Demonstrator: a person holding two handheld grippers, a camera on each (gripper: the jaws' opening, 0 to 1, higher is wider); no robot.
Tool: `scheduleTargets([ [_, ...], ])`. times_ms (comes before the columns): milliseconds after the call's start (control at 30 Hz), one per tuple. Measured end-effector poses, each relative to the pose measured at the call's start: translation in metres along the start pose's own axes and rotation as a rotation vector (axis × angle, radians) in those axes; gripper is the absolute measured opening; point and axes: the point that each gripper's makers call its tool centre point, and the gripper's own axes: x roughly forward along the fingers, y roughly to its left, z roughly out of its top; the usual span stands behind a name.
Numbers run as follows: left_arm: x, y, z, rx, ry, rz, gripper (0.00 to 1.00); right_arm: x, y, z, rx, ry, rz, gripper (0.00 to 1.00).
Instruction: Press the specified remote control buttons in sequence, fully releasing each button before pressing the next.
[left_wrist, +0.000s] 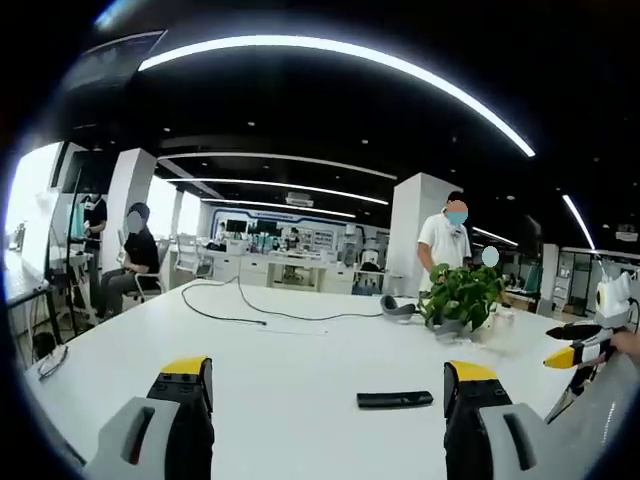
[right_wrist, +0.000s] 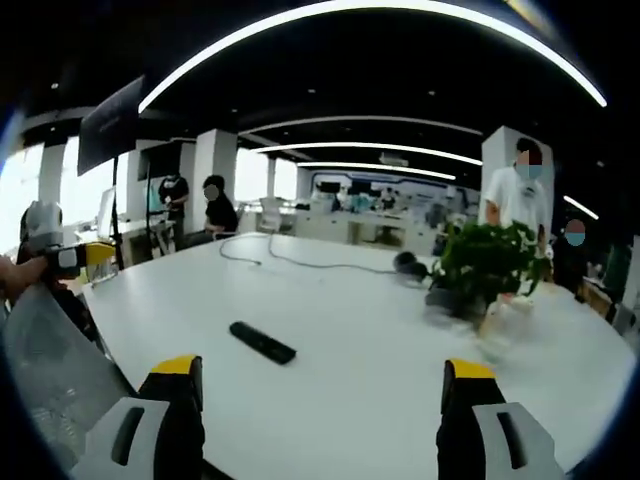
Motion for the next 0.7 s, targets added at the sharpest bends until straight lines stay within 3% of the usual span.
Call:
scheduleTargets([
  [100, 0.0, 0.005, -0.004, -0.017, 0.017, 0.014, 1.0, 0.0, -0.002, -0.005, 0.016, 0.027, -0.006, 0.91],
  [700, 0.002, 0.003, -0.016, 0.003, 0.081, -0.001, 1.0, 0.001, -0.002, -0.011, 0.026, 0.052, -0.007, 0.97],
])
